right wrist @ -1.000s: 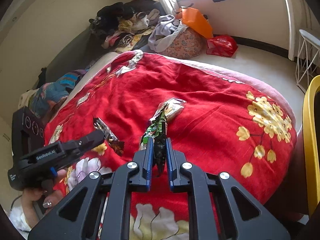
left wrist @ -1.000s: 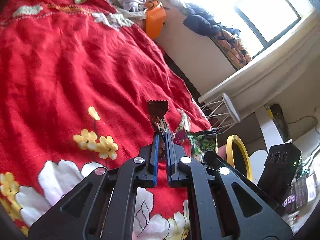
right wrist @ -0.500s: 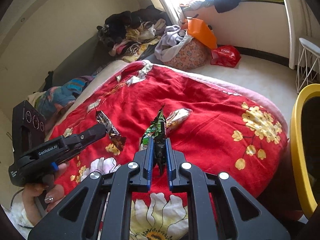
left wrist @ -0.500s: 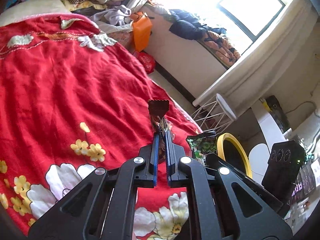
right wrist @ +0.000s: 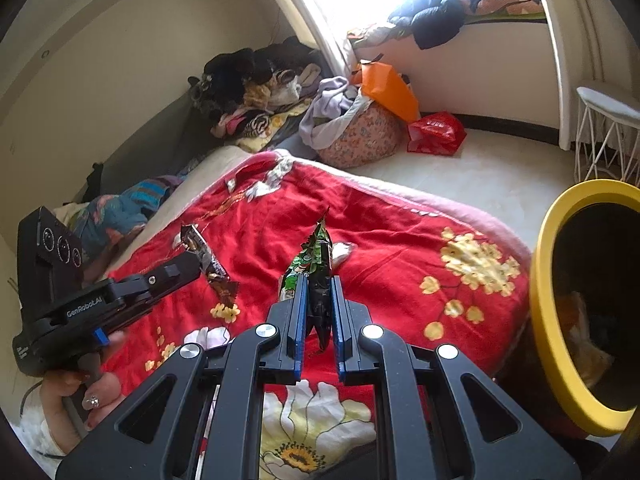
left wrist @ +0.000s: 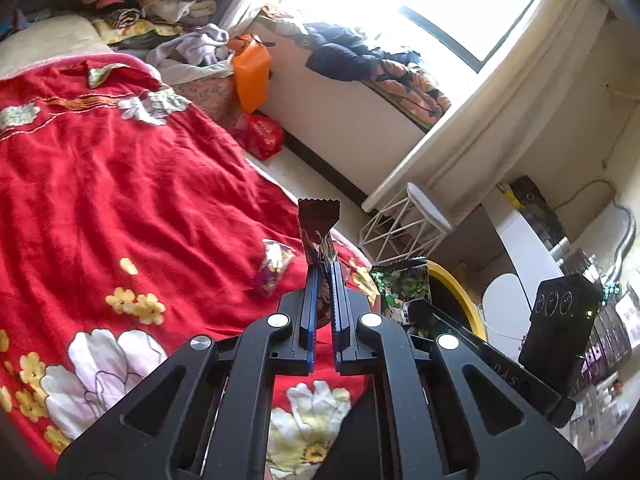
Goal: Collect trash
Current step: 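Lift both wrappers and carry them over the yellow bin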
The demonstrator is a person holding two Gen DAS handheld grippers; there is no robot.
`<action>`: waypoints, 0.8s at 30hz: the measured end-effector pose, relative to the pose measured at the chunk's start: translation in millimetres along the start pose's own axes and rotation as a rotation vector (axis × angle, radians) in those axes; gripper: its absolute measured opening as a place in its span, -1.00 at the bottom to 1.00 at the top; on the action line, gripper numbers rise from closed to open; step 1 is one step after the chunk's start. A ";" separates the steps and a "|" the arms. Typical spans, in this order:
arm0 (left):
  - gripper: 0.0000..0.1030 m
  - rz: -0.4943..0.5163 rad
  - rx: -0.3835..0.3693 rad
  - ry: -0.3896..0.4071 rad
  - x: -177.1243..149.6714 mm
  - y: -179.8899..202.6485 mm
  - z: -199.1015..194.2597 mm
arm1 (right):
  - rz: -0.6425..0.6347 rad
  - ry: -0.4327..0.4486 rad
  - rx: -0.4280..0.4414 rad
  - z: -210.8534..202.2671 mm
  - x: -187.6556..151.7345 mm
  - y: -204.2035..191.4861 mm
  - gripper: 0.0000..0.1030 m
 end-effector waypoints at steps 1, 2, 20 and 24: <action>-1.00 0.004 -0.002 -0.001 0.1 2.1 0.4 | 0.003 0.006 -0.003 -3.0 0.0 1.7 -0.78; -1.00 0.010 -0.006 -0.003 -0.2 5.0 1.1 | 0.006 0.010 -0.005 -5.2 -0.3 2.9 -0.78; -0.58 0.173 0.073 -0.135 -19.5 34.2 57.5 | 0.134 0.109 -0.077 -53.9 -1.8 58.8 -0.78; -0.26 0.282 0.109 -0.159 -19.1 47.1 76.2 | 0.182 0.130 -0.099 -66.9 -6.2 80.5 -0.78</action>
Point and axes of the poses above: each gripper's, at about its wrist camera, not at the fingertips, and z roughly the way its jaws point, y to its right, x to its top, the point moved 1 cm from there along z, roughly the way its jaws point, and after that the axes turned 6 degrees about -y, right-handed, at the moved point
